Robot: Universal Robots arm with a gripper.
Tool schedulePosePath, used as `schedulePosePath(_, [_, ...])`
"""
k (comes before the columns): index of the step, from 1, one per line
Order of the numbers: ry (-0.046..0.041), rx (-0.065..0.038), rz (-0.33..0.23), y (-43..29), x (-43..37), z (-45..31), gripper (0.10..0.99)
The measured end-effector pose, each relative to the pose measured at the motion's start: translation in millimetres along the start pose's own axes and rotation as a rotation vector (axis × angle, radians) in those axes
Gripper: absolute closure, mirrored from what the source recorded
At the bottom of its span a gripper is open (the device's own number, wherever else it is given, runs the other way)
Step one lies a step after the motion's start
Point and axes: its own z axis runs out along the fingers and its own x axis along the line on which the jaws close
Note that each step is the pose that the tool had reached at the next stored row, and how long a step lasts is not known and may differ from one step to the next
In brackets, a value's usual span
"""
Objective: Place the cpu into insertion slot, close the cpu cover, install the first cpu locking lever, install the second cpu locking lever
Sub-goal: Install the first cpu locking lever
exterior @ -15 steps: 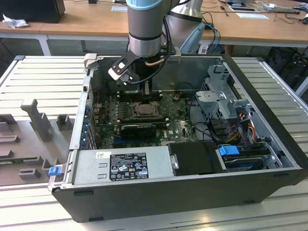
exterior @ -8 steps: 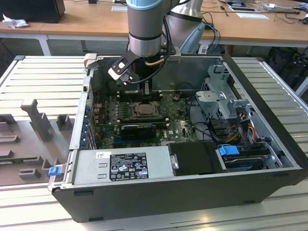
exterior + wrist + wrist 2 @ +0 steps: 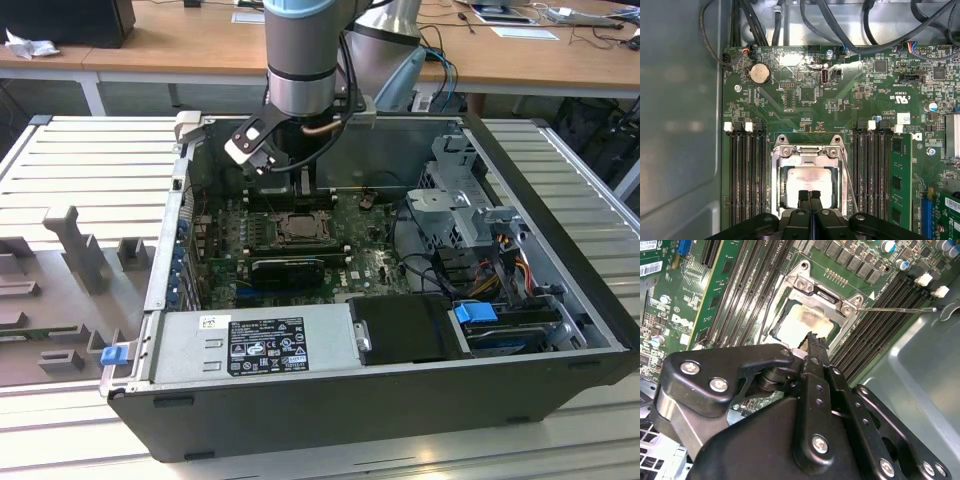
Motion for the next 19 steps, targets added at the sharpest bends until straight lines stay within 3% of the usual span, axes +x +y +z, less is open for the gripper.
schedulePosePath(6, [-0.0002, 0.0, 0.0, 0.5, 0.5, -10.8, 0.98])
schedulePosePath(15, [-0.0001, 0.0, 0.0, 2.0, 2.2, -45.8, 0.98])
schedulePosePath(18, [0.0004, 0.003, -0.003, 2.2, 2.4, -48.9, 0.98])
schedulePosePath(19, [0.0015, 0.005, -0.032, 2.2, 2.4, -48.8, 0.98])
